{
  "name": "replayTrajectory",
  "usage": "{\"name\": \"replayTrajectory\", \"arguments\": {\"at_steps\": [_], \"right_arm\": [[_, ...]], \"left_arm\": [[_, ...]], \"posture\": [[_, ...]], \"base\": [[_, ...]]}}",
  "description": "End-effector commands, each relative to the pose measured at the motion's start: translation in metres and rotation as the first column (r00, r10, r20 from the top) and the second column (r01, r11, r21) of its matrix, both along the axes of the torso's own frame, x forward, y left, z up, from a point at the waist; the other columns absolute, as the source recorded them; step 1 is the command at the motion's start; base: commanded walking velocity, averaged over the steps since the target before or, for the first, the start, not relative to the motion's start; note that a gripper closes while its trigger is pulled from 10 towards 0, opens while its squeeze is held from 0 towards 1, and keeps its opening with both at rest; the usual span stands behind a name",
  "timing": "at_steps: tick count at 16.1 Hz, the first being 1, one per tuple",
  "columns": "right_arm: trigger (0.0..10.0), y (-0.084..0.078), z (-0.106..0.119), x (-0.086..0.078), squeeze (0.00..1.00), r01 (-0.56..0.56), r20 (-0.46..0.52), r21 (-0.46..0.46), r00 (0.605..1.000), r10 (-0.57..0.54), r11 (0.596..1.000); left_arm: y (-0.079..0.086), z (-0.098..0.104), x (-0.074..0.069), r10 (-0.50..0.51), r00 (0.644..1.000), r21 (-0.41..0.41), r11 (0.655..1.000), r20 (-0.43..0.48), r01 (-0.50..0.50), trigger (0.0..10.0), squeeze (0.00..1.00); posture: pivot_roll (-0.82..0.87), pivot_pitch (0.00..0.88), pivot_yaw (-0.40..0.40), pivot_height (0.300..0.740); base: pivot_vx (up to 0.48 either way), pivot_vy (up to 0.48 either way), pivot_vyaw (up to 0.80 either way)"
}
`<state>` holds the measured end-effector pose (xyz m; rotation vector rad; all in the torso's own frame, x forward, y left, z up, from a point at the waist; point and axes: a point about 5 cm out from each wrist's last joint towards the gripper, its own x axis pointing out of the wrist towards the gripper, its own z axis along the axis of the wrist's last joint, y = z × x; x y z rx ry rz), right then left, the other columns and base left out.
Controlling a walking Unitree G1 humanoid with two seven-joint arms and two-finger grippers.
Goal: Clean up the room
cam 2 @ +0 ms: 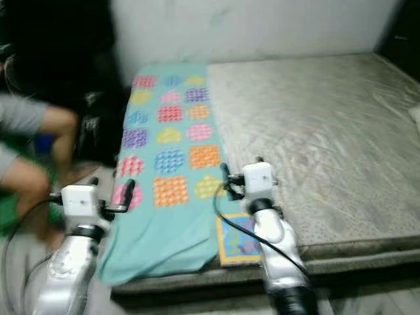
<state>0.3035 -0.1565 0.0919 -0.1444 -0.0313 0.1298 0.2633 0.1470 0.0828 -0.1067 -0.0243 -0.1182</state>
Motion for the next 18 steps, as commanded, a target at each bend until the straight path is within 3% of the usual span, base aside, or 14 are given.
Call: {"name": "replayTrajectory", "arguments": {"at_steps": [1, 7, 11, 18], "right_arm": [[10.0, 0.0035, 0.0076, 0.0039, 0.00, -0.002, 0.030, 0.012, 1.000, 0.001, 1.000], [10.0, 0.0037, 0.0081, 0.0033, 0.00, -0.009, 0.039, -0.013, 0.999, 0.009, 1.000], [10.0, 0.0044, 0.0094, 0.0045, 0.00, -0.015, 0.047, -0.021, 0.999, 0.016, 1.000], [10.0, 0.0024, 0.0093, 0.0047, 0.00, -0.006, 0.044, -0.015, 0.999, 0.007, 1.000]], "left_arm": [[0.0060, -0.0002, 0.0003, 0.008, 1.000, 0.019, 1.000, 0.002, -0.008, 10.0, 0.00], [0.0079, -0.0019, 0.0033, 0.053, 0.999, 0.041, 0.998, -0.006, -0.053, 10.0, 0.00], [0.0040, -0.0011, 0.0047, 0.041, 0.999, 0.039, 0.998, -0.001, -0.041, 10.0, 0.00], [0.0026, -0.0010, 0.0065, 0.039, 0.999, 0.037, 0.999, 0.001, -0.039, 10.0, 0.00]], "posture": [[0.06, 0.028, 0.033, 0.740], [0.06, 0.026, 0.033, 0.740], [0.06, 0.020, 0.033, 0.740], [0.05, 0.018, 0.030, 0.740]], "base": [[0.277, 0.000, 0.00], [0.091, 0.000, 0.00], [0.000, 0.000, 0.72], [0.000, -0.034, 0.00]]}}
